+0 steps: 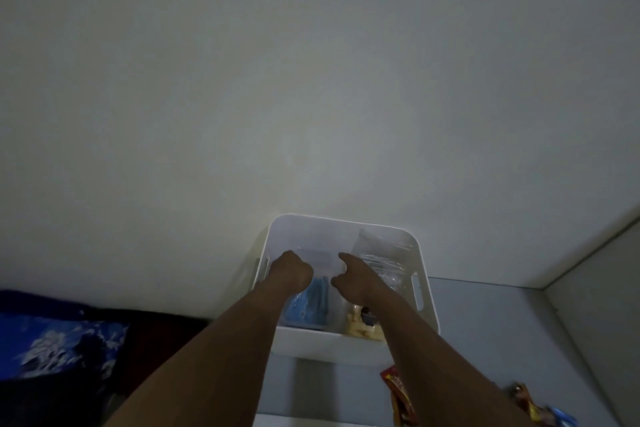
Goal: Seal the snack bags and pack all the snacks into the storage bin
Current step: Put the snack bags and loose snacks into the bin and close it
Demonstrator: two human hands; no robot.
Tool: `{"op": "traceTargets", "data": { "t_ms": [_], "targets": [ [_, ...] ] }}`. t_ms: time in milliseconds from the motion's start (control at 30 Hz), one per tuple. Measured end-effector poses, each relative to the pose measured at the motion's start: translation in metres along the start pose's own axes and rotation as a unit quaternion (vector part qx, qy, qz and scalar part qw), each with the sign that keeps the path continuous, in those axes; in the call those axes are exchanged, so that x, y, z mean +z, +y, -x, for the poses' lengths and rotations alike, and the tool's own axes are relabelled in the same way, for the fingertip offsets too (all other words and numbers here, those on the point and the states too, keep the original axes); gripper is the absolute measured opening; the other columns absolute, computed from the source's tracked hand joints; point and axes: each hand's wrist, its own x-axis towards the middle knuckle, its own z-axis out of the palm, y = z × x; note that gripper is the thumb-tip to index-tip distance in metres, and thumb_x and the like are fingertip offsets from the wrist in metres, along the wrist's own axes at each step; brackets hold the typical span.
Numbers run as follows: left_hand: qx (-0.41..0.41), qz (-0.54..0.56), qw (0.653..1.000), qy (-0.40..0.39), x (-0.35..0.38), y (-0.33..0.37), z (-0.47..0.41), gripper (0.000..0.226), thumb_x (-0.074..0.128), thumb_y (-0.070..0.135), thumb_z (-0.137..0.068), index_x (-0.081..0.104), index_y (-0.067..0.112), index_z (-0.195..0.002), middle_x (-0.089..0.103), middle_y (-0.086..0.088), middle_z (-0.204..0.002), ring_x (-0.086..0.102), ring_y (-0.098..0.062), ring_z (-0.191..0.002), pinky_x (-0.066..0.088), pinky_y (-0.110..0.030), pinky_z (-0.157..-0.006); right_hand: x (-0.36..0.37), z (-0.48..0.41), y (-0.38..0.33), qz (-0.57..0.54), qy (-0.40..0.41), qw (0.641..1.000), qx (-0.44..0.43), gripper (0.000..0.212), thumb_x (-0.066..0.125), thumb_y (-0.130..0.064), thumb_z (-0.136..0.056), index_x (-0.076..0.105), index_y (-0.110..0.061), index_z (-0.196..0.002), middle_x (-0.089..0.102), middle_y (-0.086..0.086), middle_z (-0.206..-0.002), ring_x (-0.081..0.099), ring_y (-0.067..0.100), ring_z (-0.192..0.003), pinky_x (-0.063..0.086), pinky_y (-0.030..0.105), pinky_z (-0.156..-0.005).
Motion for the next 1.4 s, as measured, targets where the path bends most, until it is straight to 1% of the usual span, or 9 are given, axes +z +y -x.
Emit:
{"op": "traceTargets", "data": {
  "t_ms": [167, 333, 467, 667, 800, 933, 1100, 1267, 1400],
  "targets": [
    [0.077, -0.04, 0.995, 0.049, -0.012, 0.006, 0.05, 0.038, 0.052, 0.022, -0.096, 0.058, 0.003, -0.128, 0.061, -0.016, -0.131, 0.059, -0.031, -0.116, 0.047, -0.029, -0.093, -0.022, 0.043, -0.014, 0.039, 0.035, 0.999, -0.006, 0.049, 0.054, -0.027, -0.098, 0.044, -0.011, -0.144, 0.047, 0.009, -0.148, 0.046, 0.026, -0.133, 0.036, 0.032, -0.107],
    [0.119, -0.064, 0.988, 0.08, -0.017, 0.003, 0.107, 0.052, 0.05, 0.034, -0.099, 0.045, 0.007, -0.143, 0.049, -0.013, -0.147, 0.049, -0.029, -0.131, 0.038, -0.03, -0.106, -0.037, 0.096, -0.016, 0.072, 0.052, 0.995, -0.032, 0.046, 0.051, -0.031, -0.1, 0.05, -0.008, -0.139, 0.054, 0.012, -0.14, 0.053, 0.027, -0.125, 0.04, 0.03, -0.1],
    [0.145, -0.065, 0.983, 0.091, 0.001, 0.004, 0.153, 0.06, 0.053, 0.038, -0.098, 0.039, 0.009, -0.148, 0.041, -0.01, -0.153, 0.041, -0.027, -0.138, 0.032, -0.033, -0.114, -0.047, 0.145, 0.001, 0.084, 0.051, 0.995, -0.037, 0.055, 0.051, -0.033, -0.1, 0.04, -0.005, -0.145, 0.045, 0.013, -0.149, 0.045, 0.029, -0.134, 0.037, 0.032, -0.108],
    [0.246, -0.083, 0.954, 0.15, 0.048, 0.017, 0.203, 0.043, 0.058, 0.034, -0.094, 0.057, 0.014, -0.133, 0.06, -0.009, -0.133, 0.054, -0.026, -0.123, 0.042, -0.035, -0.103, -0.065, 0.205, 0.045, 0.104, 0.079, 0.991, -0.023, 0.05, 0.051, -0.031, -0.099, 0.045, -0.007, -0.142, 0.049, 0.015, -0.145, 0.049, 0.031, -0.129, 0.042, 0.033, -0.1],
    [0.289, -0.101, 0.944, 0.125, 0.075, 0.029, 0.223, 0.038, 0.059, 0.031, -0.093, 0.061, 0.016, -0.128, 0.063, -0.008, -0.127, 0.057, -0.025, -0.116, 0.045, -0.034, -0.097, -0.074, 0.227, 0.075, 0.094, 0.087, 0.992, 0.008, 0.054, 0.051, -0.032, -0.1, 0.039, -0.007, -0.146, 0.042, 0.013, -0.15, 0.042, 0.029, -0.136, 0.036, 0.035, -0.107],
    [0.316, -0.117, 0.937, 0.085, 0.099, 0.034, 0.226, 0.038, 0.059, 0.035, -0.093, 0.061, 0.016, -0.127, 0.063, -0.009, -0.127, 0.056, -0.026, -0.117, 0.046, -0.036, -0.098, -0.082, 0.242, 0.103, 0.069, 0.099, 0.991, 0.049, 0.064, 0.051, -0.039, -0.099, 0.029, -0.012, -0.153, 0.032, 0.009, -0.157, 0.036, 0.027, -0.141, 0.031, 0.035, -0.112],
    [0.337, -0.131, 0.932, 0.033, 0.141, 0.036, 0.227, 0.044, 0.055, 0.041, -0.095, 0.056, 0.018, -0.133, 0.057, -0.006, -0.133, 0.053, -0.023, -0.121, 0.043, -0.035, -0.101, -0.085, 0.252, 0.144, 0.062, 0.12, 0.988, 0.081, 0.065, 0.051, -0.038, -0.1, 0.028, -0.01, -0.153, 0.029, 0.009, -0.159, 0.031, 0.025, -0.144, 0.026, 0.034, -0.115],
    [0.347, -0.163, 0.923, -0.002, 0.193, 0.033, 0.219, 0.049, 0.054, 0.044, -0.095, 0.051, 0.02, -0.138, 0.054, -0.007, -0.135, 0.048, -0.024, -0.126, 0.041, -0.035, -0.102, -0.079, 0.249, 0.201, 0.064, 0.113, 0.984, 0.12, 0.064, 0.053, -0.032, -0.099, 0.03, -0.007, -0.152, 0.034, 0.013, -0.156, 0.034, 0.026, -0.142, 0.029, 0.031, -0.112],
    [0.356, -0.197, 0.914, -0.002, 0.241, 0.026, 0.199, 0.053, 0.053, 0.04, -0.095, 0.043, 0.021, -0.144, 0.048, -0.007, -0.142, 0.043, -0.026, -0.13, 0.041, -0.038, -0.104, -0.064, 0.227, 0.257, 0.067, 0.103, 0.981, 0.149, 0.061, 0.053, -0.038, -0.096, 0.037, -0.009, -0.147, 0.041, 0.016, -0.148, 0.04, 0.031, -0.135, 0.038, 0.039, -0.109]
  ]
}}
